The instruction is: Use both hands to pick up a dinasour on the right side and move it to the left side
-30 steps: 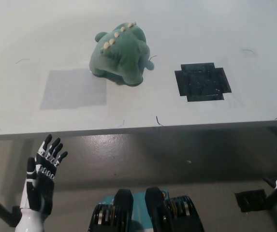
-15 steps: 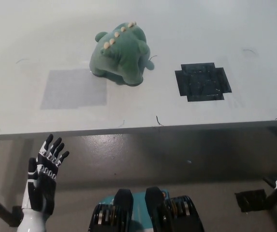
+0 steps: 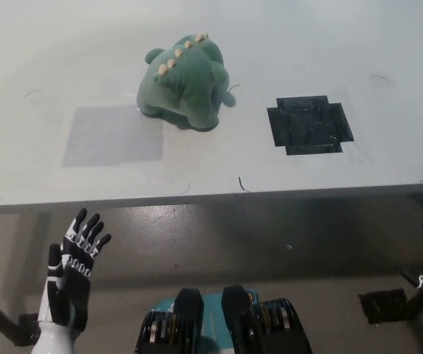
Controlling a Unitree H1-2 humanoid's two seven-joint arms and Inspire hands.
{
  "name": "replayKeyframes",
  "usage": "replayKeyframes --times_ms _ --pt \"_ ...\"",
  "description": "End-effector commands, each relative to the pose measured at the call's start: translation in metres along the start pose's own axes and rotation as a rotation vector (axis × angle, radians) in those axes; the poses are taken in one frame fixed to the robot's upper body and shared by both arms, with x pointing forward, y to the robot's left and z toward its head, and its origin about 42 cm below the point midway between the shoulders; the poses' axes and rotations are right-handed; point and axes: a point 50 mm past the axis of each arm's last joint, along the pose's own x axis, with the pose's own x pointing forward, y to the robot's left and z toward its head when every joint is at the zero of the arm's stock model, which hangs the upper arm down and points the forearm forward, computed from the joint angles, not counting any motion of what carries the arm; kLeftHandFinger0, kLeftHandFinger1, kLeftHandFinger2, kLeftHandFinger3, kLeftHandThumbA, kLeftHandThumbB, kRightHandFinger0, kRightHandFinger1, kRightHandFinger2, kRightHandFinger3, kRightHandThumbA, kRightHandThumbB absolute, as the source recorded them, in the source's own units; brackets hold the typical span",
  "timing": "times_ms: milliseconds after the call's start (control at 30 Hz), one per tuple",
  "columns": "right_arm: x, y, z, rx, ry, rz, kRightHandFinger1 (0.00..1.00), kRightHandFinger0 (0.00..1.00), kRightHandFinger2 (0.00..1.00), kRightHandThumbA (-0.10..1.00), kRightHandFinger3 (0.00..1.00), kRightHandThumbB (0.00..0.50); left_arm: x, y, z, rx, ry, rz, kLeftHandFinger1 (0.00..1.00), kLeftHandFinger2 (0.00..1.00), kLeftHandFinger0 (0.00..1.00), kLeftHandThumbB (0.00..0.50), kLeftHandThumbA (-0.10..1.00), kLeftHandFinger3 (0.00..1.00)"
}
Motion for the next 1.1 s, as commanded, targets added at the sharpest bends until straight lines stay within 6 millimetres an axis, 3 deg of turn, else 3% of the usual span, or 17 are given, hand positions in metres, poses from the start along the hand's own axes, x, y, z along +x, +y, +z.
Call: replayKeyframes --times_ms 0,333,433,500,567,700,900,1067 --pt "0.002 -0.002 0.014 -0.032 -0.08 0.004 1.0 1.0 1.0 1.0 1.0 0.087 0.002 -0.004 0.007 -0.017 -0.043 -0.013 1.0 1.0 1.0 0.442 1.0 1.0" --pt "-0.006 0.001 0.011 -0.033 -0.068 0.011 1.0 1.0 1.0 1.0 1.0 0.106 -0.007 -0.002 0.005 -0.005 -0.026 -0.013 1.0 1.0 1.0 0.444 1.0 1.0" --pt "-0.029 0.003 0.005 -0.058 -0.042 -0.004 1.0 1.0 1.0 1.0 1.0 0.121 -0.025 -0.003 0.0 -0.015 0.005 -0.015 1.0 1.0 1.0 0.426 1.0 1.0" --pt "-0.057 0.007 0.0 -0.056 -0.003 -0.012 1.0 1.0 1.0 1.0 1.0 0.121 -0.052 -0.002 -0.005 -0.015 0.043 -0.012 1.0 1.0 1.0 0.424 1.0 1.0" --pt "-0.069 0.009 -0.003 -0.054 0.012 -0.016 1.0 1.0 1.0 1.0 1.0 0.141 -0.064 -0.001 -0.006 -0.007 0.058 -0.009 1.0 1.0 1.0 0.418 1.0 1.0" --pt "-0.117 0.013 -0.009 -0.045 0.078 -0.029 1.0 1.0 1.0 1.0 1.0 0.125 -0.109 -0.001 -0.015 -0.015 0.142 -0.004 1.0 1.0 1.0 0.431 1.0 1.0" --pt "-0.145 0.018 -0.012 -0.018 0.138 -0.034 1.0 1.0 1.0 1.0 1.0 0.112 -0.136 0.002 -0.019 -0.016 0.206 0.02 1.0 1.0 1.0 0.435 1.0 1.0" --pt "-0.164 0.025 -0.011 -0.023 0.18 -0.05 1.0 1.0 1.0 1.0 1.0 0.131 -0.157 0.006 -0.017 -0.012 0.232 0.025 1.0 1.0 1.0 0.421 1.0 1.0"
